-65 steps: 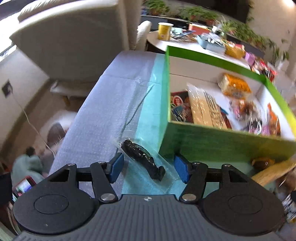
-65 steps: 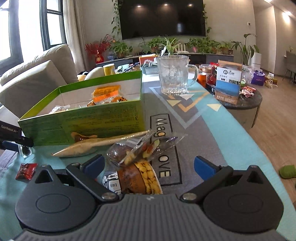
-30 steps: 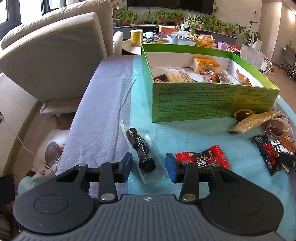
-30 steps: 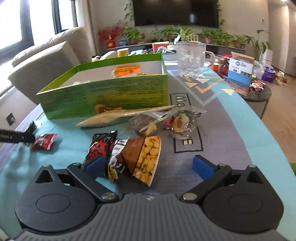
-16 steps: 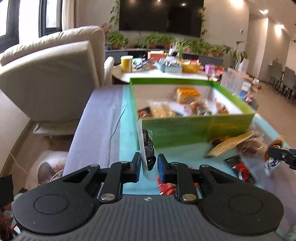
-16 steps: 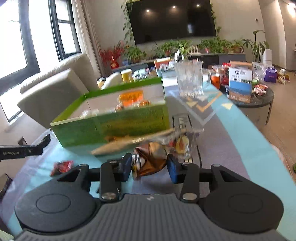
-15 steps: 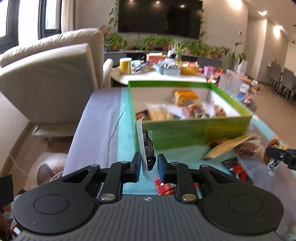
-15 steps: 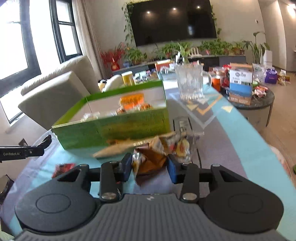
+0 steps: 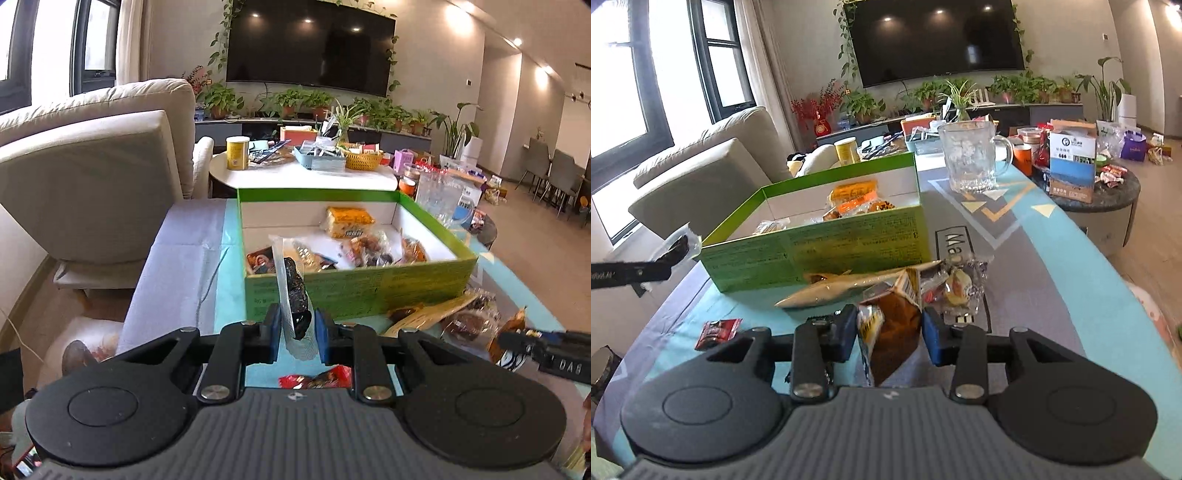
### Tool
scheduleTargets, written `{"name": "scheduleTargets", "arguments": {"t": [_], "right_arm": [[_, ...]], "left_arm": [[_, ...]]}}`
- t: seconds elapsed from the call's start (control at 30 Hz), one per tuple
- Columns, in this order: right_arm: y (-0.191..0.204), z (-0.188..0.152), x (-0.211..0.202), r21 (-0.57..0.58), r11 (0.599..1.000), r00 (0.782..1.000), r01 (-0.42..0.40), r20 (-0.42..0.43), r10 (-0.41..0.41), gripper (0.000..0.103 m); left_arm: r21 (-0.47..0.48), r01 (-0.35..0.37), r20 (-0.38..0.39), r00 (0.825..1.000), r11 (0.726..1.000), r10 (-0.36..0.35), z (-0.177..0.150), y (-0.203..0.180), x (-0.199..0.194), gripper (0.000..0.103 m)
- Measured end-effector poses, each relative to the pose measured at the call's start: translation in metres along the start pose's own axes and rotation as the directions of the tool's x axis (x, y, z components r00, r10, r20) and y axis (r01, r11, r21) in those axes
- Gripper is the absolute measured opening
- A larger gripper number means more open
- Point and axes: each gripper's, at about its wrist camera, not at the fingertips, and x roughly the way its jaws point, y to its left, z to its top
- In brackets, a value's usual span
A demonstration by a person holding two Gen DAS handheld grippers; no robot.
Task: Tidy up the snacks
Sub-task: 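Carry the black-snack bag with the left tool while the right tool carries the peanut bag over the box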
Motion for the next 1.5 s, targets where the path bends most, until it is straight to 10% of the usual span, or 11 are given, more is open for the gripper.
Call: {"name": "scheduleTargets", "arguments": {"t": [0.5,1.17,1.5], "right_arm": [[0.022,0.049,-0.008,-0.043,0.993,0.981,-0.107,0.159,0.112,0.049],[0.035,0.102,0.027,-0.035,0.974,0.953,-0.224,0.201,0.226,0.049],[0.045,0.114,0.067,-0.026,0.971,0.959,-0.236,0.158,0.237,0.049]], "left_arm": [[-0.04,0.045,0.042,0.998,0.998,-0.043,0.018,-0.017,0.022,0.015],[-0.08,0.051,0.161,0.986,0.996,-0.038,0.067,-0.007,0.029,0.015],[-0.097,0.043,0.09,0.995,0.994,-0.034,0.085,-0.004,0.073,0.015]]}}
